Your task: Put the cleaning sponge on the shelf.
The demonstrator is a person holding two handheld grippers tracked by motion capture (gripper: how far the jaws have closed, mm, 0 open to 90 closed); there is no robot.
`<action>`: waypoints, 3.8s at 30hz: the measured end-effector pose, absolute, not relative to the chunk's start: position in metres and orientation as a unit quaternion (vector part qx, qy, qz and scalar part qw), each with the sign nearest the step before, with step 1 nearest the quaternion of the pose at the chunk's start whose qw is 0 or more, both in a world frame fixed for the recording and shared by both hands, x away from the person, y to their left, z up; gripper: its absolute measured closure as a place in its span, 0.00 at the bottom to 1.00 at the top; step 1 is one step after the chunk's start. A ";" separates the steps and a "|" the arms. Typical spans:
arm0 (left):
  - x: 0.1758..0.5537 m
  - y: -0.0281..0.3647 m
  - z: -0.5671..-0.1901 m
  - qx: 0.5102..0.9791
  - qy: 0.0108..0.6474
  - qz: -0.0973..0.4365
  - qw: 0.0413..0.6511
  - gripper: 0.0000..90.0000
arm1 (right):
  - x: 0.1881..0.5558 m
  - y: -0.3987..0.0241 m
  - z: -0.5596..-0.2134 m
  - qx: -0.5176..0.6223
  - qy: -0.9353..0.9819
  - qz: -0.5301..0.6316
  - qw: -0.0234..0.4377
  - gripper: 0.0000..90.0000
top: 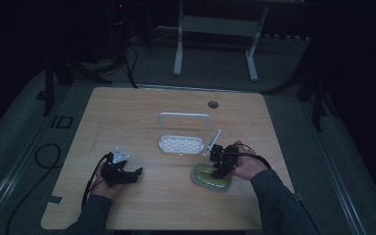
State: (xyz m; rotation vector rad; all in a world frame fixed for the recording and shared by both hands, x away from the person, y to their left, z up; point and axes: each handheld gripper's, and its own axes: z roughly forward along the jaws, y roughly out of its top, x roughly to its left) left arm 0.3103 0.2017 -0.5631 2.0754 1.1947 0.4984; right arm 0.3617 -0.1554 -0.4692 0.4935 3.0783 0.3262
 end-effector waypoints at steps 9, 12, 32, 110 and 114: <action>0.310 0.202 -0.563 0.798 0.459 0.192 0.341 0.21 | 0.363 -0.150 -0.469 0.150 0.985 0.089 0.001 0.65; 0.310 0.202 -0.563 0.798 0.459 0.192 0.341 0.21 | 0.364 -0.149 -0.469 0.146 0.986 0.084 0.000 0.65; 0.310 0.202 -0.563 0.798 0.459 0.192 0.340 0.21 | 0.368 -0.138 -0.470 0.133 0.990 0.047 -0.010 0.70; 0.310 0.202 -0.563 0.798 0.459 0.192 0.340 0.21 | 0.366 -0.116 -0.475 0.068 0.998 -0.003 -0.006 0.80; 0.310 0.201 -0.563 0.798 0.459 0.192 0.341 0.21 | 0.365 -0.115 -0.471 0.062 0.998 0.000 0.004 0.80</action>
